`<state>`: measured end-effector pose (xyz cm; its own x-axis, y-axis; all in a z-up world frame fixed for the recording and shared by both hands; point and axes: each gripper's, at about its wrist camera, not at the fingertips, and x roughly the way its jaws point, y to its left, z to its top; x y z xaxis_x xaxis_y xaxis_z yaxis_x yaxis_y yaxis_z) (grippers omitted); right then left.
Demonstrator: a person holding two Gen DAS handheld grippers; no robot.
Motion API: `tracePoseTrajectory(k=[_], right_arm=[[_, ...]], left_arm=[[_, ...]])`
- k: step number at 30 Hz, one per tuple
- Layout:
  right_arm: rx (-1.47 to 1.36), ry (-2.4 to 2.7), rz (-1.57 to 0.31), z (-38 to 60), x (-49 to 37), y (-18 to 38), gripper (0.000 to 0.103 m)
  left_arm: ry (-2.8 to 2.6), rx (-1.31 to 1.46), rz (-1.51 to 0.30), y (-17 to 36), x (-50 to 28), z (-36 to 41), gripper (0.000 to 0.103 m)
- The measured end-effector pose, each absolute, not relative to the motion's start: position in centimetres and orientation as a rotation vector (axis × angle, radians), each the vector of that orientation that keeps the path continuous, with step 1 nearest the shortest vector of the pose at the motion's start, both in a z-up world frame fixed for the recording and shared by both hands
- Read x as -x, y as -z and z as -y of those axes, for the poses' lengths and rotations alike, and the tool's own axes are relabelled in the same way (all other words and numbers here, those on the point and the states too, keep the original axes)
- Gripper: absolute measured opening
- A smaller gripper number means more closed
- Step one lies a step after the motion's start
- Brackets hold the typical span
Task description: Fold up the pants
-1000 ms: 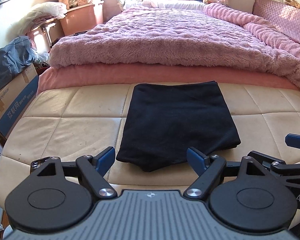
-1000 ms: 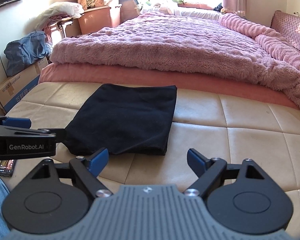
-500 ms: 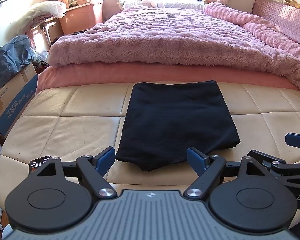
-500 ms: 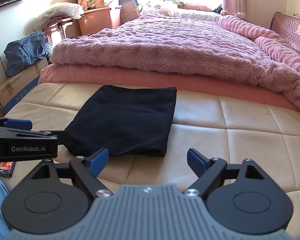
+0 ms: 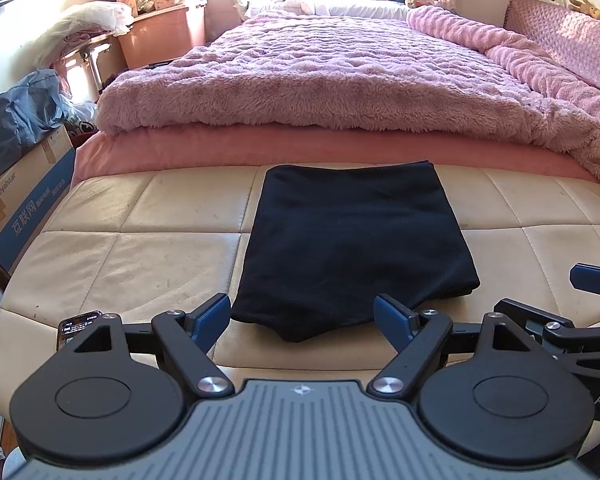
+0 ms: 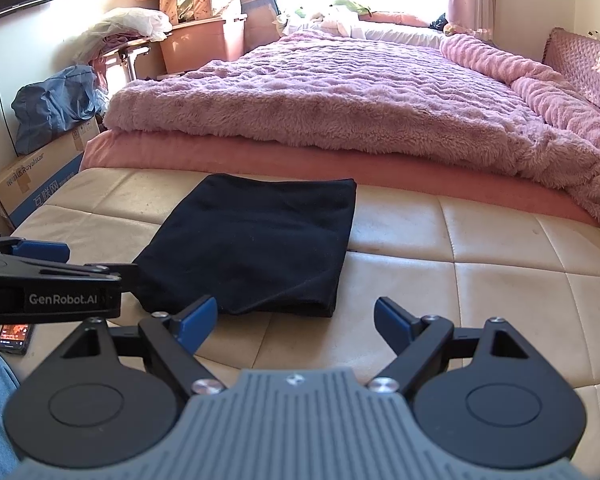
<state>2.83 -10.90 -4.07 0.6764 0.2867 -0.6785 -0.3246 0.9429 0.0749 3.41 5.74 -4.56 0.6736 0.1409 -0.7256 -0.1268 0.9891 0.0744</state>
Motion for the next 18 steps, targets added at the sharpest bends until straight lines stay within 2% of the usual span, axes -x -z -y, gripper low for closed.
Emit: tracePoseTrajectory(k=[18], right_arm=[[0.055,-0.349,-0.753,10.83,-2.67,4.01,0.082]], left_arm=[[-0.150,-0.013,-0.820,4.57,-3.39,-5.67,0.095]])
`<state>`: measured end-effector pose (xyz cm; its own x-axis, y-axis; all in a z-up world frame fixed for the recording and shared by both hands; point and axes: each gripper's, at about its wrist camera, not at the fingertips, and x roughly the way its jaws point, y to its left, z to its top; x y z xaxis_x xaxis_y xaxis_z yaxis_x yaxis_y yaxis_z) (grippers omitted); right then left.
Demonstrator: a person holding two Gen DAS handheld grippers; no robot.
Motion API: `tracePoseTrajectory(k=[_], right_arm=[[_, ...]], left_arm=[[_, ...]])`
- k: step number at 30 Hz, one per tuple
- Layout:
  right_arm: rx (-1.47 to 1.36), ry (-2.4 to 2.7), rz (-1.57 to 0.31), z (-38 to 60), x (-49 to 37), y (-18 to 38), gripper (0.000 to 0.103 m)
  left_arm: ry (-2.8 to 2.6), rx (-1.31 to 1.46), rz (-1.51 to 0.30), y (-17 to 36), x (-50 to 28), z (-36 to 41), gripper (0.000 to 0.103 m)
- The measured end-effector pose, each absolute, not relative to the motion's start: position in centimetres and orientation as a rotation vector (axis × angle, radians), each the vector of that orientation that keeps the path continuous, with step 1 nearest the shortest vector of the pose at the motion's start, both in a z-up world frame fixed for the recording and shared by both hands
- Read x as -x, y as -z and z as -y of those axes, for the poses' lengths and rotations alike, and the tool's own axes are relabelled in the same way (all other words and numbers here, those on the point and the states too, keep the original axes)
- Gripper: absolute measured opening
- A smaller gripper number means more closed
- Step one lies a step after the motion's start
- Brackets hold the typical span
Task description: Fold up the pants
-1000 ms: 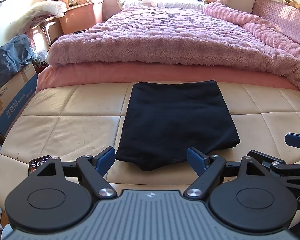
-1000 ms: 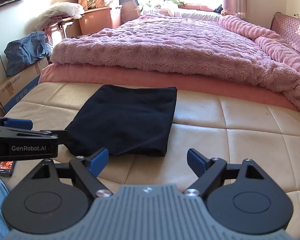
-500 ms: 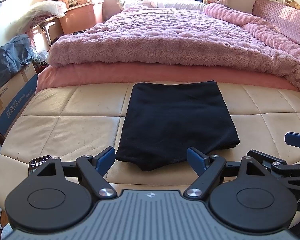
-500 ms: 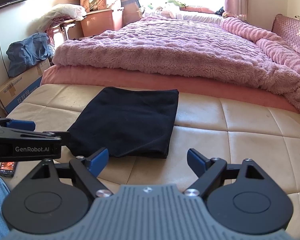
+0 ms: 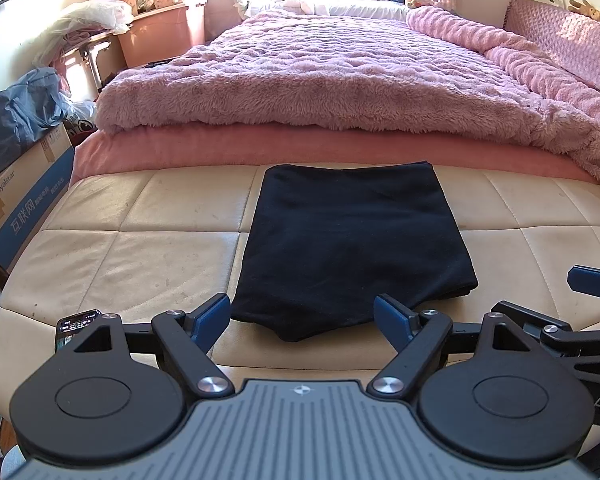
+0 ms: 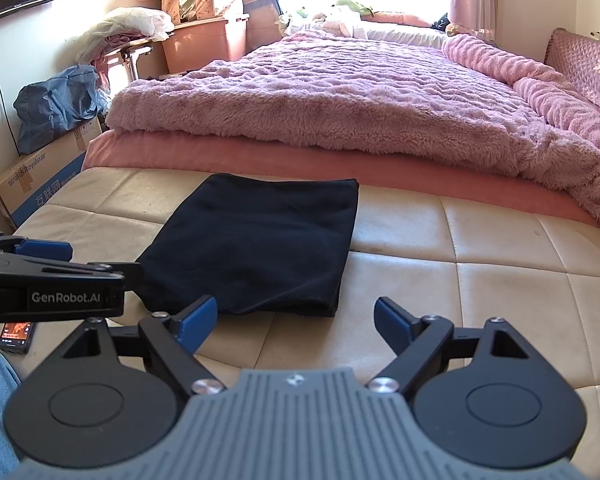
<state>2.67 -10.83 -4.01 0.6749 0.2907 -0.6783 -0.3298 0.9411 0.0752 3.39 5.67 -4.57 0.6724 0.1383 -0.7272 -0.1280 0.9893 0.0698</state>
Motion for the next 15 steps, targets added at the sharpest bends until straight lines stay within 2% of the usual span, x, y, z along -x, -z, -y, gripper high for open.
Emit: tracePoseTrajectory(k=[15], right_arm=[[0.055,-0.355,-0.753,10.79,-2.54,3.84,0.082]], left_arm=[[-0.149,-0.013,-0.817,4.50,-3.38,-5.49,0.095]])
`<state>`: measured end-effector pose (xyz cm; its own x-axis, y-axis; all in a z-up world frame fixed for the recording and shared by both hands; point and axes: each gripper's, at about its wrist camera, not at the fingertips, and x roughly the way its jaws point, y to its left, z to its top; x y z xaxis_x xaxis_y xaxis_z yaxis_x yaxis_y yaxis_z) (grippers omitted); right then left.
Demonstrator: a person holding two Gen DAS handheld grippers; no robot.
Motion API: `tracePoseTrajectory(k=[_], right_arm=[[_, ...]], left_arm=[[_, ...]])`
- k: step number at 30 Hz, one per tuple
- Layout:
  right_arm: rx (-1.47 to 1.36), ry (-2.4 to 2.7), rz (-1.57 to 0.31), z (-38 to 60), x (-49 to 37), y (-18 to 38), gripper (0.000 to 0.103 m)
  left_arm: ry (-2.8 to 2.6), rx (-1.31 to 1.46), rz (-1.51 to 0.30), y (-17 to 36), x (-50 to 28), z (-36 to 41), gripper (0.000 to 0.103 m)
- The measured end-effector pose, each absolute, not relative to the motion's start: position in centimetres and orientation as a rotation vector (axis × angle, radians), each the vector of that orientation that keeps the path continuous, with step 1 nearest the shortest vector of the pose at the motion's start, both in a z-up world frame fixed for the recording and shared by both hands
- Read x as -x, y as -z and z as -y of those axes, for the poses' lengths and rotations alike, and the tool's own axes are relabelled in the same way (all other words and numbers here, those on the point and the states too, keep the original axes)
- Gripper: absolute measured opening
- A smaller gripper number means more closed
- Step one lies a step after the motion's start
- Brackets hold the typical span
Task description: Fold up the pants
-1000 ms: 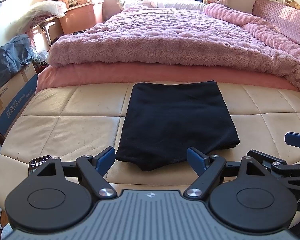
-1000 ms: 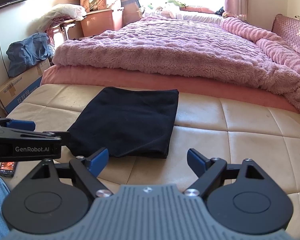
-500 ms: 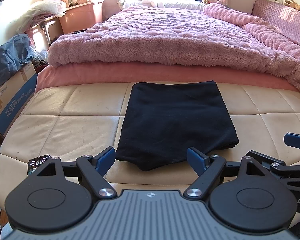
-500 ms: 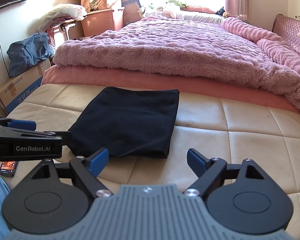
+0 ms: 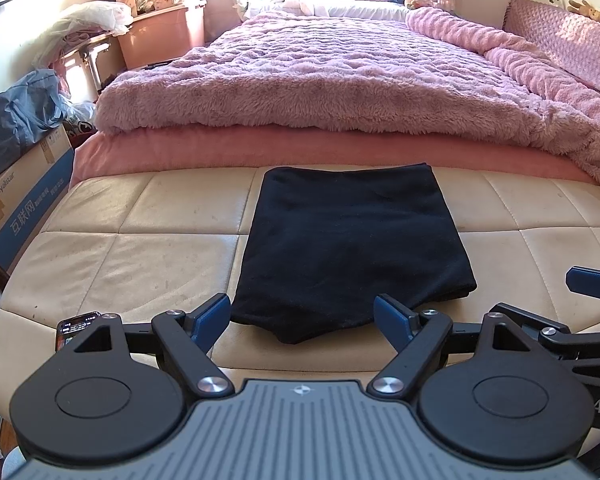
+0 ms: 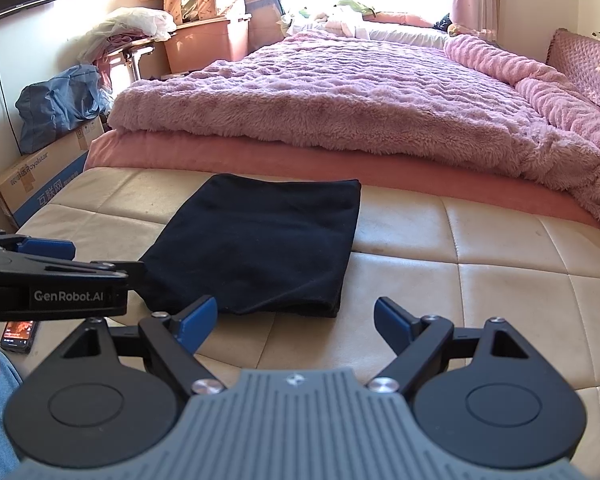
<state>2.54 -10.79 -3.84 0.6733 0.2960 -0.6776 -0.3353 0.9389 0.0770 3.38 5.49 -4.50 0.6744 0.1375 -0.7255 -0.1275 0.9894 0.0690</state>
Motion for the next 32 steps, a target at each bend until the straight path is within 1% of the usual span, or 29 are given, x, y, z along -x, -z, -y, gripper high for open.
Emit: tracePoseTrajectory(k=[32], right_arm=[[0.052,-0.359,-0.744,11.05,-2.36,3.49,0.082]], left_arm=[[-0.139,0.000,-0.800,3.95,-2.97,-5.61,0.095]])
